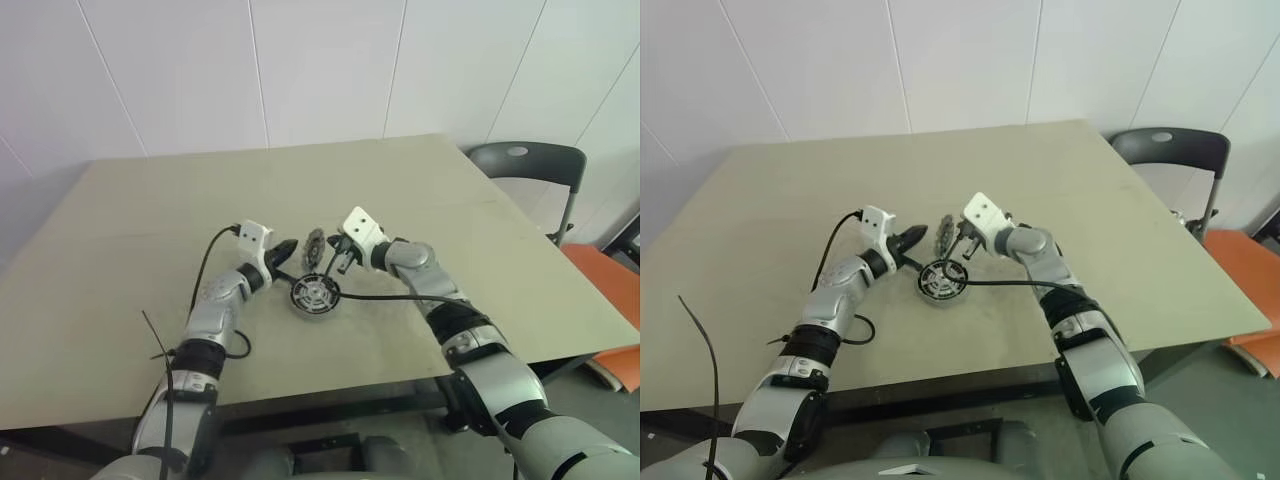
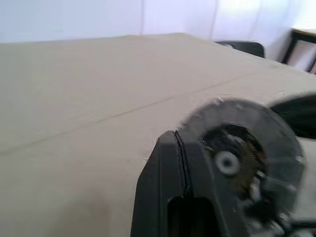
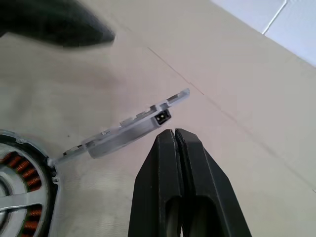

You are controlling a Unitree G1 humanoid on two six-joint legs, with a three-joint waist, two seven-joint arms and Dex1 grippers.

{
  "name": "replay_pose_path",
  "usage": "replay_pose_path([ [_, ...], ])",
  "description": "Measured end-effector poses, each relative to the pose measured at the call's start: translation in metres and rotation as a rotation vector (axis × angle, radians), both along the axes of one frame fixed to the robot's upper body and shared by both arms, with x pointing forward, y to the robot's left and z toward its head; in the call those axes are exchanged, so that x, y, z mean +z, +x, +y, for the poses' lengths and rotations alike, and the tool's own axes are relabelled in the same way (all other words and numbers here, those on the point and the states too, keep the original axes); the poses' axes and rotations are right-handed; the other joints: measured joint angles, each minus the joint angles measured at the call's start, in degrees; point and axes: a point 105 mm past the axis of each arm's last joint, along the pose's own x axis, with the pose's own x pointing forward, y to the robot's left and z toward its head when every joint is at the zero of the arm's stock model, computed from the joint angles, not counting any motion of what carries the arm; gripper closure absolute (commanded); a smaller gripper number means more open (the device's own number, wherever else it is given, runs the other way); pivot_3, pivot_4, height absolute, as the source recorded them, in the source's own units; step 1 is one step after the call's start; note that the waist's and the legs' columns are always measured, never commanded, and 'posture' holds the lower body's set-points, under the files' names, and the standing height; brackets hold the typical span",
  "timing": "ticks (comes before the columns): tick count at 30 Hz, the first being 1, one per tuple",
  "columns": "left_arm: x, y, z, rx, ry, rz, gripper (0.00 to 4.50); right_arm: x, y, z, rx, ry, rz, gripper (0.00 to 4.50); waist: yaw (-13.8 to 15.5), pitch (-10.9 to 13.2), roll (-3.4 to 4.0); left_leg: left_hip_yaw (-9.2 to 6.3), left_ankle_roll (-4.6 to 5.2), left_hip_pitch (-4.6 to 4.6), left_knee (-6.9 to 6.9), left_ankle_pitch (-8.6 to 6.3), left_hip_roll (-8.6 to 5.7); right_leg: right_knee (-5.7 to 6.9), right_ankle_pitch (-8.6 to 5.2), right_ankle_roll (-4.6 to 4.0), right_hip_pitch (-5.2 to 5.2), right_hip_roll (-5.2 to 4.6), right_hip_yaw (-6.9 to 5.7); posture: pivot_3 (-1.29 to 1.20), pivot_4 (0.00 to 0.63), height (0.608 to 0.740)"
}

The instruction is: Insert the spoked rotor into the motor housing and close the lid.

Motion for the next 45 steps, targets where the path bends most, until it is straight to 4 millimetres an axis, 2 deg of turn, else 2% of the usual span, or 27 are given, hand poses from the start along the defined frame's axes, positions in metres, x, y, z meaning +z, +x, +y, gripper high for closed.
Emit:
replay_pose_path([
  [4,0.024,0.011,0.026,0.102,-0.039,-0.073,4.50,-0.005,-0.012,0.006,0.062,0.049,0.079,4.45,-0.01,0.00,0.00,0.01,-0.01,0.00,-0.01,-0.01,0.00,-0.03,0.00,0.01,0.01,-0.01,0.00,0.00,0.000,0.740],
  [7,0.026,0.013,0.032,0.119,-0.042,-0.080,4.50,-0.006,-0.018,0.011,0.093,0.075,0.115,4.45,0.02,0.00,0.00,0.02,-0.01,-0.02,-0.01,-0.01,-0.02,-0.03,0.00,0.01,0.00,-0.03,0.00,0.00,0.000,0.740],
  [14,0.022,0.012,0.033,0.116,-0.044,-0.065,4.50,-0.004,-0.022,0.012,0.099,0.101,0.148,4.45,0.05,0.00,0.00,0.01,-0.01,-0.02,0.00,-0.01,-0.01,-0.02,0.00,0.01,0.00,-0.02,-0.01,0.00,0.000,0.740],
  [21,0.022,0.012,0.031,0.109,-0.045,-0.065,4.50,-0.018,-0.044,0.019,0.185,0.095,0.240,4.45,0.00,0.00,0.00,0.01,-0.02,-0.03,0.00,-0.01,-0.01,0.00,0.00,0.01,-0.02,-0.01,-0.01,0.00,0.000,0.740],
  [30,0.021,0.012,0.030,0.101,-0.046,-0.064,4.50,-0.019,-0.041,0.035,0.102,0.161,0.267,4.45,0.04,0.00,0.00,0.01,-0.02,-0.03,0.00,-0.01,0.00,0.00,0.00,0.01,-0.03,-0.01,-0.01,0.00,0.000,0.740],
  [33,0.021,0.012,0.029,0.100,-0.048,-0.063,4.50,-0.017,-0.037,0.032,0.065,0.202,0.279,3.85,0.18,0.00,0.00,0.00,-0.03,-0.05,0.00,-0.01,-0.01,-0.01,0.00,0.01,-0.03,-0.02,-0.01,0.00,0.000,0.740],
  [39,0.019,0.012,0.029,0.099,-0.049,-0.059,4.50,-0.010,-0.033,0.027,0.046,0.229,0.280,1.80,0.03,0.00,0.00,0.01,-0.03,-0.06,-0.02,-0.01,0.00,-0.01,0.00,0.01,-0.07,-0.01,-0.01,0.00,0.000,0.740],
  [44,0.018,0.011,0.026,0.094,-0.054,-0.056,4.50,-0.001,-0.036,0.036,0.073,0.231,0.258,0.12,0.01,0.00,0.00,0.01,-0.03,-0.07,-0.02,-0.01,0.00,0.01,0.00,0.01,-0.08,0.00,-0.01,0.00,0.000,0.740],
  [45,0.018,0.011,0.025,0.093,-0.054,-0.055,4.50,0.003,-0.038,0.040,0.087,0.233,0.249,0.05,0.00,0.00,0.00,0.01,-0.03,-0.08,-0.01,-0.01,0.00,0.01,0.00,0.01,-0.08,0.00,-0.01,0.00,0.000,0.740],
])
